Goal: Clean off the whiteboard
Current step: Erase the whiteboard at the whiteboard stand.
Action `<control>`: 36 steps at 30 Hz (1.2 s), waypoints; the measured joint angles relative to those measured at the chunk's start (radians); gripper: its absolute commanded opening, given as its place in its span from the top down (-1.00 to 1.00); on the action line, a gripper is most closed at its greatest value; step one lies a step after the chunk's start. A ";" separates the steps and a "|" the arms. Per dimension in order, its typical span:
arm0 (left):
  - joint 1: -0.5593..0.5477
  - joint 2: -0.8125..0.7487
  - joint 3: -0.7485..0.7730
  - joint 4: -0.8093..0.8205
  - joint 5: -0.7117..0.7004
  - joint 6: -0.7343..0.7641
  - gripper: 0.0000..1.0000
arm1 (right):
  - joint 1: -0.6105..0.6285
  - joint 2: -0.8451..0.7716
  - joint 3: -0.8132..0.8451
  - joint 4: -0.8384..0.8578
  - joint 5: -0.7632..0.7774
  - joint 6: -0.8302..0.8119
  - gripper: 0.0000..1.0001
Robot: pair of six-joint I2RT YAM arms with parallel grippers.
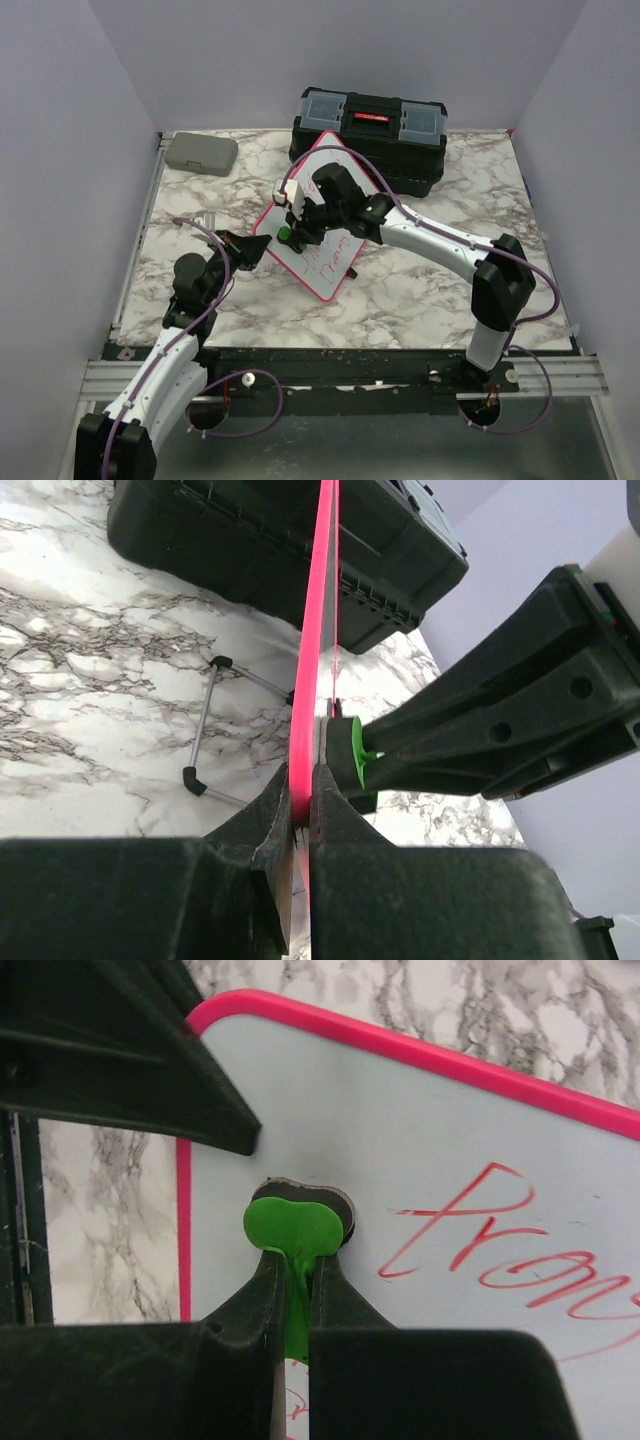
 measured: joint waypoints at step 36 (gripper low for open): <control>0.002 0.006 0.000 0.003 -0.002 -0.002 1.00 | -0.063 -0.002 -0.040 0.048 -0.052 0.020 0.99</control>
